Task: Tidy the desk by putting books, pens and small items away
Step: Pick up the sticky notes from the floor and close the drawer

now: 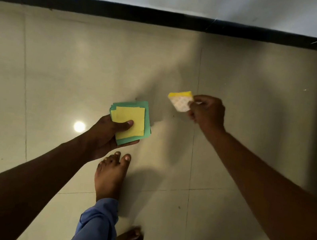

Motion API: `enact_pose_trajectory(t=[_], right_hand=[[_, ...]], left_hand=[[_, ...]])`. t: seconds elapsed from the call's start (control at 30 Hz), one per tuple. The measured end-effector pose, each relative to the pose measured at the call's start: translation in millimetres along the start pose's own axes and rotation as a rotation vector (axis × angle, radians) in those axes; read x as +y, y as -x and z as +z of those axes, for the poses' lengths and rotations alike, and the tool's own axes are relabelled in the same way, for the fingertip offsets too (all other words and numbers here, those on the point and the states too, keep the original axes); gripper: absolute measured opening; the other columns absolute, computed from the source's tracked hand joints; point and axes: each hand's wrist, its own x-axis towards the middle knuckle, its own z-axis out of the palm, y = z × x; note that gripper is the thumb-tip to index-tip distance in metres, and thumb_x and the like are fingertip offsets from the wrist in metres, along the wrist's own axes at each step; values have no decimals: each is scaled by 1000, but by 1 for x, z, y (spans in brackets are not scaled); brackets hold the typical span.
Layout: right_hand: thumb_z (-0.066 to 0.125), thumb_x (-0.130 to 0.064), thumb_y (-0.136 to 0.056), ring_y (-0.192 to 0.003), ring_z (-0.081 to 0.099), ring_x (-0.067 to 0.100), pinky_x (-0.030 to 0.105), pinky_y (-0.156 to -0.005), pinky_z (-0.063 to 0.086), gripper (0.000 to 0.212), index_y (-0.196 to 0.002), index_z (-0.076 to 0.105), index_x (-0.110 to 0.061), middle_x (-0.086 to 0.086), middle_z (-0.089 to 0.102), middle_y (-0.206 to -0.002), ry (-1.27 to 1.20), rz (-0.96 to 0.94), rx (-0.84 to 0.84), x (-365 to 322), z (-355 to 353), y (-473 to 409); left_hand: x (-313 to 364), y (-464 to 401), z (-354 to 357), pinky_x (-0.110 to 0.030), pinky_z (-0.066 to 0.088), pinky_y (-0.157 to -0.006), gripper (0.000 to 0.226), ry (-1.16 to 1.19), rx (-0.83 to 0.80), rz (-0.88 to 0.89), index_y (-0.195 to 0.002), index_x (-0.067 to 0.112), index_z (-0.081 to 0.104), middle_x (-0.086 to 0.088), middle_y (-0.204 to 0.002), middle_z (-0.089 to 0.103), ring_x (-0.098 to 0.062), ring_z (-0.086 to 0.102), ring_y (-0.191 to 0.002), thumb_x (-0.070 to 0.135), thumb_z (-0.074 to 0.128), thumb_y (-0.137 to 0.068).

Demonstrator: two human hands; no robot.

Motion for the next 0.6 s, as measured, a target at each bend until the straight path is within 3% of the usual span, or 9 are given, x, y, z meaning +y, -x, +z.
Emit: enact_pose_trajectory(t=[0.07,0.2,0.27,0.33,0.47,0.6], right_hand=[[65,-15,-76,-61,72,23,35,-62,60,18,-83,78,-25,7,77,-73,-176,-38,-85,-15,2,44],[57,-22,-83,-80,75,26,33,-65,61,23,-89,79,-18,8,78,-92,-394,-17,-171,-37,-5,124],[65,-14,-87,-92,75,24,32,-65,59,14,-87,77,-20,7,78,-99,-363,-36,-157,-38,-6,153],[65,3,-90,-101,73,22,31,-65,61,24,-93,70,-21,7,74,-108,-313,-41,-166,-39,-5,173],[62,8,-94,-95,75,16,25,-65,60,39,-111,48,-24,8,74,-108,-351,-11,-238,-54,-13,215],[61,9,-94,-96,76,19,26,-64,58,40,-114,56,-26,7,76,-108,-420,-54,-314,-77,-23,244]], left_hand=[[4,18,7,-48,63,-85,40,-6,21,-4,-139,10,58,-17,-132,68,-37,69,-117,6,62,-99],[10,57,8,-46,65,-78,40,-73,94,-7,-135,9,58,-20,-131,67,-38,69,-113,6,67,-96],[12,78,6,-48,64,-82,42,-108,109,-2,-135,11,57,-20,-132,66,-38,69,-113,7,68,-95],[14,96,5,-51,62,-88,42,-137,116,3,-136,12,57,-19,-133,66,-38,68,-115,9,68,-95],[18,133,7,-54,58,-96,42,-159,108,25,-138,16,55,-16,-135,66,-39,66,-120,13,66,-97],[23,171,27,-48,60,-92,28,-142,79,48,-127,20,59,-17,-129,68,-37,67,-115,14,57,-100]])
